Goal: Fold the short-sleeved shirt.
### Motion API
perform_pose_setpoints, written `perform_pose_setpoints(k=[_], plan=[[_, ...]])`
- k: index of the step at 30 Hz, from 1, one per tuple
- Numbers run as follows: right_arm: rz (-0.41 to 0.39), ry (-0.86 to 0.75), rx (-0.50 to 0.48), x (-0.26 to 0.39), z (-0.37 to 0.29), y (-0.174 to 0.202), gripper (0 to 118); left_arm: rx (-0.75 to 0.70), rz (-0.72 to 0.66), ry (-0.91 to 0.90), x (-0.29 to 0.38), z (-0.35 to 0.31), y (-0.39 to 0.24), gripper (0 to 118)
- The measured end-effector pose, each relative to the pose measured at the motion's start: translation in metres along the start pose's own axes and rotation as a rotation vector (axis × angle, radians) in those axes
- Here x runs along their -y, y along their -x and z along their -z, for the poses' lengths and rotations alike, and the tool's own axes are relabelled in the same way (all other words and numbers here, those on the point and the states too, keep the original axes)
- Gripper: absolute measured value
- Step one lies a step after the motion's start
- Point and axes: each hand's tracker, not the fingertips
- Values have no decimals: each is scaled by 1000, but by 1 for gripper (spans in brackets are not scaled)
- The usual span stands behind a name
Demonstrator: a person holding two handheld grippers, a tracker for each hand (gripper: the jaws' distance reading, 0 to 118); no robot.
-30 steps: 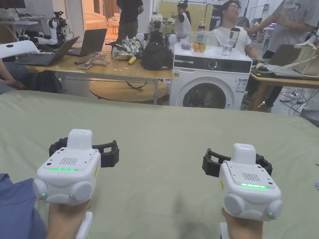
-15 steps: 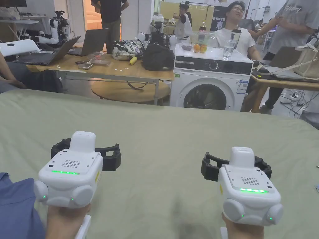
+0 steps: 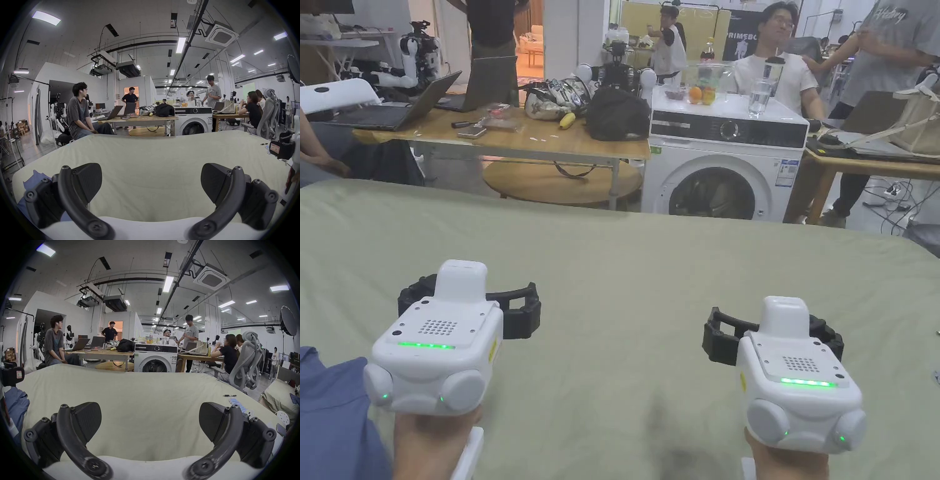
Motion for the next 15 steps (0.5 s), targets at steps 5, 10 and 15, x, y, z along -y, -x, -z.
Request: perform_pose_setpoints(k=[5,10,15], plan=[[3,1,2,1,-1,-3,118,0,-5,5,2,0,1,118],[5,-4,8,-4,-3,-4,118,8,-27,1,0,-2,2,118],[-1,-12,10,-7,-6,-3,118,16,-17,-10,-4,-4,-1,118]])
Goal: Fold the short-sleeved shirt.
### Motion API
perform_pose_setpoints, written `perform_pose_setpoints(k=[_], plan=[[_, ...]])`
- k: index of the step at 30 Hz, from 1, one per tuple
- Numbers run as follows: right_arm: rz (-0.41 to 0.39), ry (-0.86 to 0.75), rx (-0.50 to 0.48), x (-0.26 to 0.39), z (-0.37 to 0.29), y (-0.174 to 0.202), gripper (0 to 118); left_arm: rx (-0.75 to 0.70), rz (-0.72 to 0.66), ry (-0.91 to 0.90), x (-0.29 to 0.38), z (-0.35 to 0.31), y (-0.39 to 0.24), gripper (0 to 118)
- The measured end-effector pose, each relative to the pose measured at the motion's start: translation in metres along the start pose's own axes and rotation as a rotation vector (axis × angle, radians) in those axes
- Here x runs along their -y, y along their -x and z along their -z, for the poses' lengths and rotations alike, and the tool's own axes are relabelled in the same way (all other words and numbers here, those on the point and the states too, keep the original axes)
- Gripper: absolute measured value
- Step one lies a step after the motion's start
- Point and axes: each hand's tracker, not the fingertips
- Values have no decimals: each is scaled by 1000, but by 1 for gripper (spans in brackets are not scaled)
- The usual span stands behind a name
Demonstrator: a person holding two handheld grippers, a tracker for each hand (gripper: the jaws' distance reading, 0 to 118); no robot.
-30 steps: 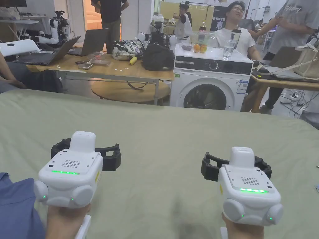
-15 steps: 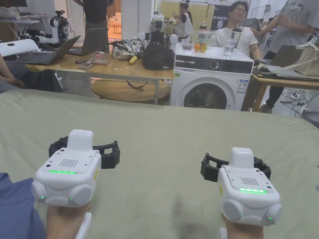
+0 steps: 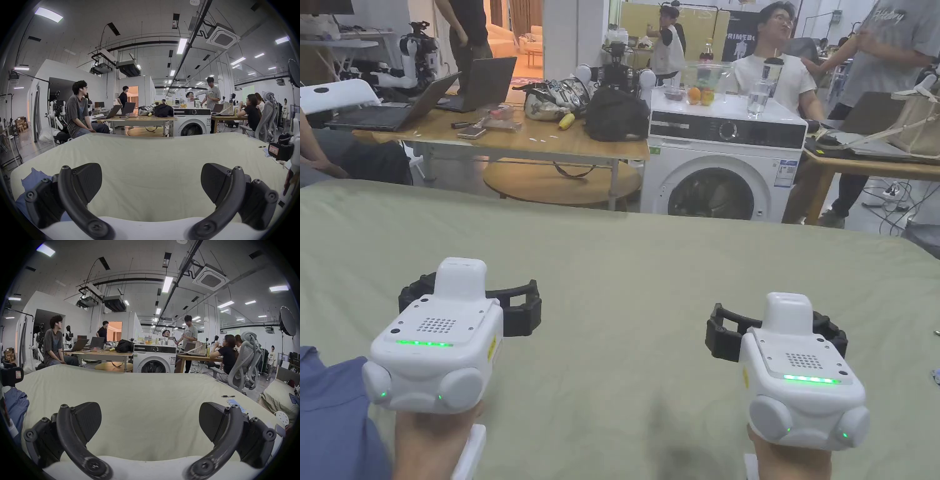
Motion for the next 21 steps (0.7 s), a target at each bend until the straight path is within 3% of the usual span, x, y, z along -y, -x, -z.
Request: perform_pose_setpoints(k=[21], plan=[[-2,5,8,-1,-3,3,118,-5,-22,-7,-4,-4,1,118]])
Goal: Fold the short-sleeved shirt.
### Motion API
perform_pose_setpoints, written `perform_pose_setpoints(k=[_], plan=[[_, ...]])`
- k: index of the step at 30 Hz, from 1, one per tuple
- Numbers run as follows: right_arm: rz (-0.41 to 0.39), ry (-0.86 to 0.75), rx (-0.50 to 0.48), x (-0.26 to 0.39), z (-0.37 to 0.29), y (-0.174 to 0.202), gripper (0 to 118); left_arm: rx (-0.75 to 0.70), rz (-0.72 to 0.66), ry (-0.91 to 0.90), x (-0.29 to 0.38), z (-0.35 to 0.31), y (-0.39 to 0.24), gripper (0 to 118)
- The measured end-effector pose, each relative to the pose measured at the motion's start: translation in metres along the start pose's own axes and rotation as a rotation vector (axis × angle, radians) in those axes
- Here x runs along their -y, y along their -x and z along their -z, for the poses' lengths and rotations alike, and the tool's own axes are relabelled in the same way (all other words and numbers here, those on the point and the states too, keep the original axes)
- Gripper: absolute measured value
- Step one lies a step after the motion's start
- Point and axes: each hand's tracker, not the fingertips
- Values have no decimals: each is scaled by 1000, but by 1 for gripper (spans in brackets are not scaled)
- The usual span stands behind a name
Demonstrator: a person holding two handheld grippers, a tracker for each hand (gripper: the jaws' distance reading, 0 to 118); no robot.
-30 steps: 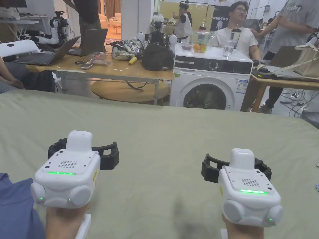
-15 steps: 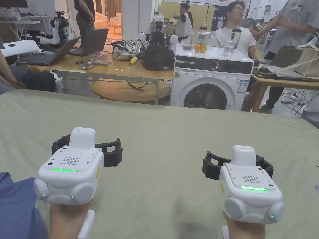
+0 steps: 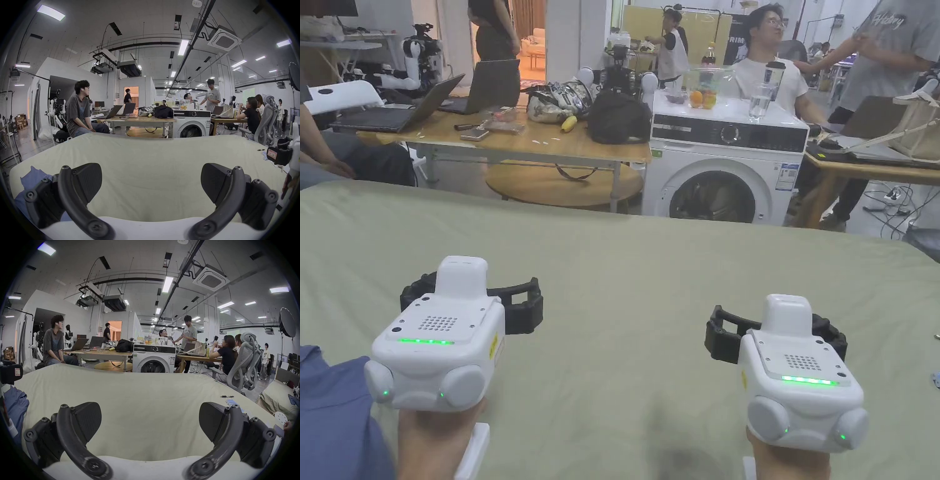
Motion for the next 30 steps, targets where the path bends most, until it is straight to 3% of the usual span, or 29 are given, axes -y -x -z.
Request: perform_pose_setpoints(k=[4,7,9,10,11,12,13,14,24,30], plan=[[-3,-11,9,0,-3,1,115,-4,8,-13,-1,-4,-1,118],[11,-18,10,-2,-6,2,88,-9,8,-38,-1,-7,-1,114],[27,-22,8,-3,-8,2,59,-1,8,-58,-2,-10,-2,89],[27,-27,8,-4,-9,2,44,-6,11,-59,-4,-10,-3,70],[21,-33,15,-4,-10,3,22,-7,11,-56,-5,-10,-4,41],[17,-41,16,-4,-10,5,5,-4,11,-50,-7,-10,-4,21],[12,-49,19,-5,-11,6,0,-7,13,-43,-7,-9,-5,6],[8,-57,21,-6,-14,7,0,-4,12,-41,-8,-10,-5,0],[31,-38,-27,-19,-16,11,0,-7,38,-25,-9,-20,10,0],[18,-45,-144,-31,-19,65,0,-67,115,0,-18,-42,52,0]])
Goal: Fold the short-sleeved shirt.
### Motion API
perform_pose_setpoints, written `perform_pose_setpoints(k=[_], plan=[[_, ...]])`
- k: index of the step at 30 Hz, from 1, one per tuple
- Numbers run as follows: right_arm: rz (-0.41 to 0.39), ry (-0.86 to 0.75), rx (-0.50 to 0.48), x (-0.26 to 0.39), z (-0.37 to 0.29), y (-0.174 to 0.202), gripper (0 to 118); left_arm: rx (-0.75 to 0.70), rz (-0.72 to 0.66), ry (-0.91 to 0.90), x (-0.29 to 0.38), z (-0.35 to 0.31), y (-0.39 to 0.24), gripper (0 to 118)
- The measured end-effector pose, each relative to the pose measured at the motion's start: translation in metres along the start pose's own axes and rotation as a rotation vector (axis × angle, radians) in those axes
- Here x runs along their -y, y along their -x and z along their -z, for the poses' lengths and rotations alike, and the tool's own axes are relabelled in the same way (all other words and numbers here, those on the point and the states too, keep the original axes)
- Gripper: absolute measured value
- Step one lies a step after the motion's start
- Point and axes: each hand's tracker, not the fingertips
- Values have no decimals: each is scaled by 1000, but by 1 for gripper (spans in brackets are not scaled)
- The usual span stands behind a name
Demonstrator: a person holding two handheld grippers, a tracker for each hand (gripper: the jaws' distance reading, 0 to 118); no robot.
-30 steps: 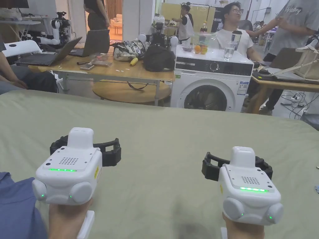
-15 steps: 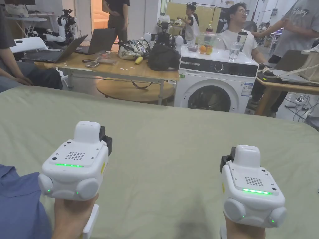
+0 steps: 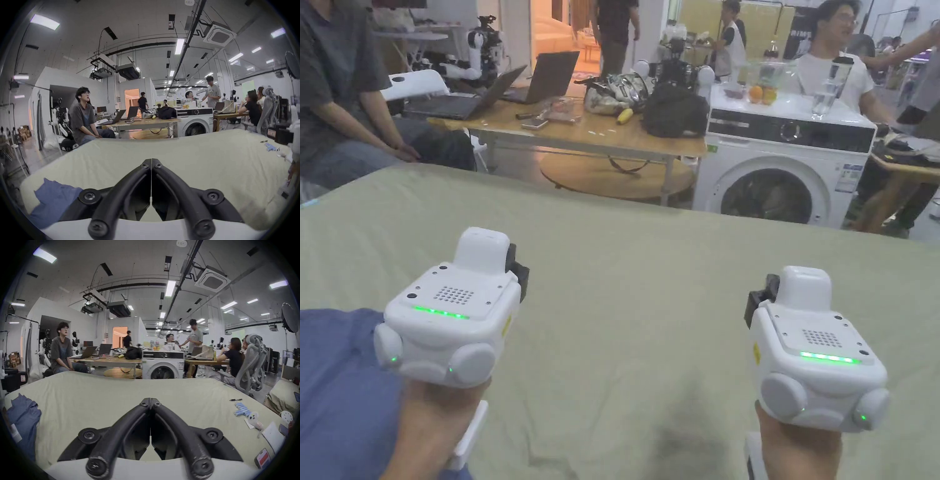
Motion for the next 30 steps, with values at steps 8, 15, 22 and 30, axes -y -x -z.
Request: perform_pose_setpoints(k=[8,15,22,30], plan=[[1,48,-209,-1,6,118,0,-170,-71,182,-5,-33,103,0],[-56,90,-336,17,1,181,0,-206,-177,456,23,-48,184,20],[-95,106,-361,29,-2,191,0,-151,-384,707,69,-26,240,84],[-135,146,-332,43,7,171,0,-171,-235,1066,159,30,224,83]])
